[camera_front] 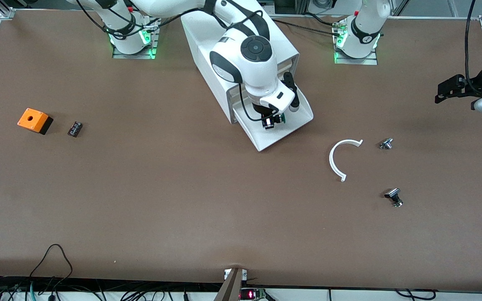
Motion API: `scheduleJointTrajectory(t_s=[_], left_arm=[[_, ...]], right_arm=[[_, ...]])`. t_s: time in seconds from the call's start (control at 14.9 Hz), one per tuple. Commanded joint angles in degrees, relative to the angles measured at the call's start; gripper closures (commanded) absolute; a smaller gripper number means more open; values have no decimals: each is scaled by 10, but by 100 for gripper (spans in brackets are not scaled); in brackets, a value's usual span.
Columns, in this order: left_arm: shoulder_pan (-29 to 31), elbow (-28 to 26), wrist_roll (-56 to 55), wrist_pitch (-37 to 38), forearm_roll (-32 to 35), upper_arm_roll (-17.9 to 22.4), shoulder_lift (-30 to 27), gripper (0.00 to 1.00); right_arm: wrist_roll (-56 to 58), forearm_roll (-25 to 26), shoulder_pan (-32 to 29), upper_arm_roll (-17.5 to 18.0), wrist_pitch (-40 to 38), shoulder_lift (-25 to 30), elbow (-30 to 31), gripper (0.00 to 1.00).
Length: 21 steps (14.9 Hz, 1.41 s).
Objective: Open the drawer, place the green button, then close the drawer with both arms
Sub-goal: 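Lift the green button with the right gripper while the left gripper withdraws, then lower the green button into the open drawer and open the right gripper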
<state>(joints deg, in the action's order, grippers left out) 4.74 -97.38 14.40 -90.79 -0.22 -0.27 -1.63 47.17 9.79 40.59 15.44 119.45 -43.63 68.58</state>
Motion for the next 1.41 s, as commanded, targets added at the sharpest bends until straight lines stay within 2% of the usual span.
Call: scheduleJointTrajectory(t_s=[0.0, 0.2, 0.47, 0.67, 1.14, 1.34], left_arm=[[-5, 17, -12, 14, 15, -1, 8, 0], [-6, 16, -45, 16, 14, -1, 7, 0], [-9, 17, -78, 19, 13, -6, 6, 0], [-8, 25, -133, 40, 14, -17, 8, 0], [-3, 26, -137, 41, 10, -17, 9, 0], [8, 21, -137, 4, -40, -10, 11, 0]], right_arm=[[36, 18, 4, -2, -4, -13, -12, 71], [42, 37, 9, -1, 1, -15, 13, 71], [33, 53, 20, -1, 2, -37, 13, 71], [-19, 58, 33, -1, 2, -43, 13, 71], [-30, 71, 45, -1, -2, -52, 14, 70], [-52, 85, 50, 0, 0, -61, 14, 70]])
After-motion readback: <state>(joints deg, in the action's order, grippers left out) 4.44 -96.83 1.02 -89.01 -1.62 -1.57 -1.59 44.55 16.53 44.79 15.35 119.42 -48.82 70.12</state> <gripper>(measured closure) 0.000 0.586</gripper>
